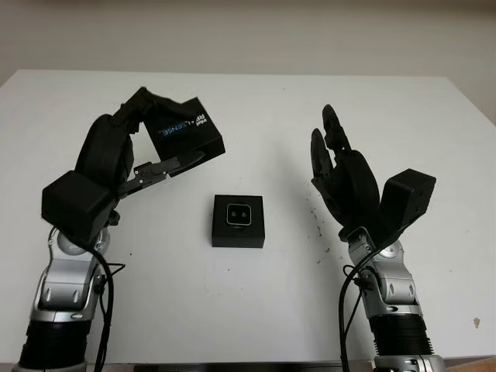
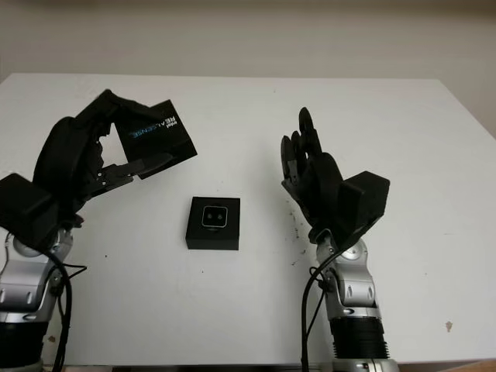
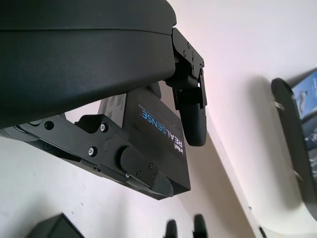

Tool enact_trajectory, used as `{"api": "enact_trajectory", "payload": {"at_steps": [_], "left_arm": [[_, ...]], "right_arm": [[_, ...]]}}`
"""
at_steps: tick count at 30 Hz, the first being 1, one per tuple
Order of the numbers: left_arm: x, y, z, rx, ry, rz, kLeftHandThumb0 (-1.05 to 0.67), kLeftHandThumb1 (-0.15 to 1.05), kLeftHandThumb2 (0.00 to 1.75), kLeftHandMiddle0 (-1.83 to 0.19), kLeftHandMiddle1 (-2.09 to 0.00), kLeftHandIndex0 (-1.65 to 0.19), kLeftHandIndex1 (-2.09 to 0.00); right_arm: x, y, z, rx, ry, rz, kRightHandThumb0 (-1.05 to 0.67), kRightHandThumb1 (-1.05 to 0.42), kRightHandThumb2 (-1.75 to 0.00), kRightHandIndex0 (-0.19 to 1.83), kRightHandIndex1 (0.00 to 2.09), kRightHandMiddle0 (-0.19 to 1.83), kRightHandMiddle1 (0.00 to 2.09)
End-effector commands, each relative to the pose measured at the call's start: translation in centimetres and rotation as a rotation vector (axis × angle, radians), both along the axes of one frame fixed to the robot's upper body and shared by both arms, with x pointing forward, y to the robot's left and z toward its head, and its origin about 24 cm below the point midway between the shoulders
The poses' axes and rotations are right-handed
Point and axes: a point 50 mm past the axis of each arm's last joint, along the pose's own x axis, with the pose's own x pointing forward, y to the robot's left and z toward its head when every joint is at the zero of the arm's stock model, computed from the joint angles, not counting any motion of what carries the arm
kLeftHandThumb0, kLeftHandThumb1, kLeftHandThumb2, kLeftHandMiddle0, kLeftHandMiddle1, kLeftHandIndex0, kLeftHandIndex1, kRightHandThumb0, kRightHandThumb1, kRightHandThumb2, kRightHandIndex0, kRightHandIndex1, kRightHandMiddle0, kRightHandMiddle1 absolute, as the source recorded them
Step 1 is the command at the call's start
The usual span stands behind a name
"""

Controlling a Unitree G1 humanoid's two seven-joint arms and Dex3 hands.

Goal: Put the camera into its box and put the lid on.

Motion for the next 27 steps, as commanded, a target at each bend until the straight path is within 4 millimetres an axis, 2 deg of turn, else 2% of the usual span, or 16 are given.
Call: {"api": "enact_trajectory", "payload": {"at_steps": [1,2,8,15,20,27], "left_arm": [[-0.4,-0.2,0.1,0.007,0.001,-0.029,-0.15,0.97,0.05,-0.40,-1.32,-0.32,-1.26],[-0.6,-0.3,0.1,0.019,0.004,-0.041,-0.15,0.94,0.05,-0.46,-1.26,-0.37,-1.23],[-0.7,-1.8,-2.0,0.097,0.070,-0.180,-0.16,0.97,0.05,-0.30,-1.37,-0.28,-1.34],[-0.1,-3.4,-4.5,0.121,0.175,-0.253,-0.21,0.96,0.05,-0.32,-1.40,-0.31,-1.36],[0.4,-3.8,-5.3,0.169,0.210,-0.280,-0.27,0.96,0.06,-0.31,-1.51,-0.30,-1.43],[1.2,-4.0,-6.3,0.203,0.252,-0.307,-0.26,0.96,0.06,-0.34,-1.50,-0.32,-1.41]], "right_arm": [[-0.1,0.0,0.2,0.001,-0.011,-0.004,-0.57,-1.05,-0.62,-0.13,0.06,-0.12,0.06],[-0.1,0.0,0.2,0.001,-0.011,-0.005,-0.57,-1.05,-0.63,-0.13,0.06,-0.12,0.06],[0.0,-0.1,0.2,-0.004,-0.015,-0.001,-0.60,-1.05,-0.65,-0.13,0.06,-0.13,0.05],[-0.1,0.0,0.3,0.002,-0.024,0.007,-0.65,-1.05,-0.66,-0.14,0.06,-0.13,0.05],[-0.1,-0.1,0.3,0.002,-0.025,0.010,-0.67,-1.05,-0.65,-0.14,0.05,-0.14,0.05],[-0.2,-0.1,0.3,-0.003,-0.025,0.008,-0.66,-1.05,-0.65,-0.14,0.05,-0.14,0.05]]}}
